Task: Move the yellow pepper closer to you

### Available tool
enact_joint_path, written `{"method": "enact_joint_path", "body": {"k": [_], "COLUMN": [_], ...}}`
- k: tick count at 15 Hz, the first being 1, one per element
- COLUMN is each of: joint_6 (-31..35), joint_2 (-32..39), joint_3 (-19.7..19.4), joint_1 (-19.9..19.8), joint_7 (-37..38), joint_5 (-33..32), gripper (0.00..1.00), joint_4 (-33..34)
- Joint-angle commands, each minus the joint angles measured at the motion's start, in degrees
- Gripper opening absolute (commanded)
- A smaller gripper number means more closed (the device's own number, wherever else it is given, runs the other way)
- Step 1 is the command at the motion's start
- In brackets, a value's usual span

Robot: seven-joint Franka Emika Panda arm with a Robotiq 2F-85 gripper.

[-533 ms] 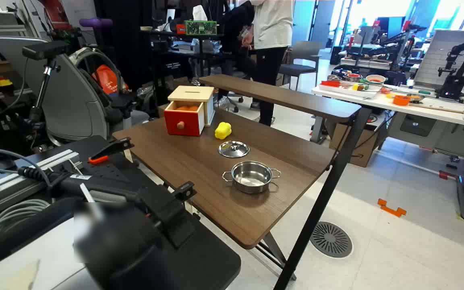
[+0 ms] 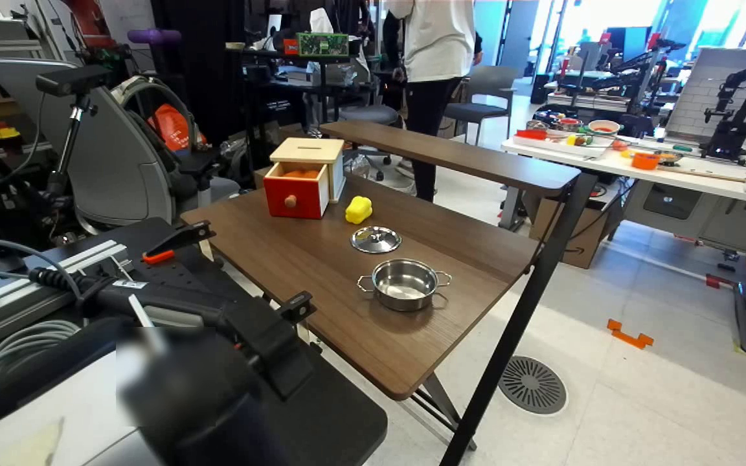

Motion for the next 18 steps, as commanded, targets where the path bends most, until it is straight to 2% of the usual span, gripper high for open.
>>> {"method": "enact_joint_path", "body": {"k": [1,11,18], "joint_6": [-0.3,-0.3,17.5], "joint_2": [0.0,0.0,8.4], "joint_3": [-0.9,-0.9,1.3], "joint_1": [1.1,1.1,2.7], "joint_7": [0.5,0.5,11.8], "joint_5": [-0.5,-0.5,2.1], "gripper": [1.00,1.00,1.00], "joint_4": [0.1,0.1,-5.3]}}
